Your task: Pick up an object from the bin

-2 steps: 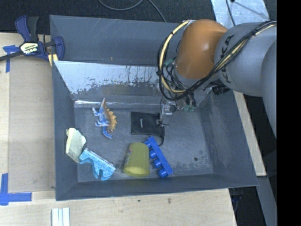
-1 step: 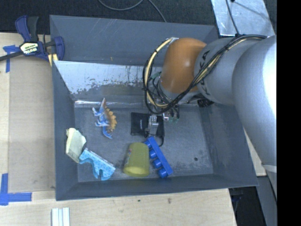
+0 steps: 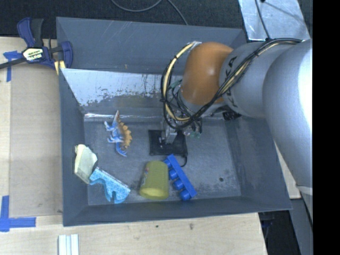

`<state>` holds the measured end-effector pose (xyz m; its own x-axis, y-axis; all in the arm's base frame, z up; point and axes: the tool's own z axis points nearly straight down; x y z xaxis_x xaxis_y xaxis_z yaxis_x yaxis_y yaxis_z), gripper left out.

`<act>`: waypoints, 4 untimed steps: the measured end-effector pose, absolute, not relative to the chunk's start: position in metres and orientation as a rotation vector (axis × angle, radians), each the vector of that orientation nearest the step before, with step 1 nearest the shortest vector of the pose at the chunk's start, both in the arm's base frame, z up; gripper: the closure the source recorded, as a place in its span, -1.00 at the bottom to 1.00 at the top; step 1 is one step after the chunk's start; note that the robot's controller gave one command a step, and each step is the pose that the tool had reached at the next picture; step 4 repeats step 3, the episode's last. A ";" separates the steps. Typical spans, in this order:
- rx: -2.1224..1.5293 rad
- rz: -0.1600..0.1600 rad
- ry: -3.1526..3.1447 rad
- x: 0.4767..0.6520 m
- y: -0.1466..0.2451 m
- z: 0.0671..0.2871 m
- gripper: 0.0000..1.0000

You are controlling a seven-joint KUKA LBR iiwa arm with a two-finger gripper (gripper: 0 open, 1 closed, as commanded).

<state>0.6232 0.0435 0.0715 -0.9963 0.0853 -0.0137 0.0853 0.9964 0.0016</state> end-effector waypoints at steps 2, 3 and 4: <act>0.133 0.001 3.125 0.623 0.043 0.074 1.00; 0.133 0.001 3.126 0.622 0.043 0.082 1.00; 0.133 0.001 3.126 0.622 0.043 0.082 1.00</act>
Offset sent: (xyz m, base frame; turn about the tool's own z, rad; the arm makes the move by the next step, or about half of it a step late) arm -0.0001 0.0000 0.0268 0.0000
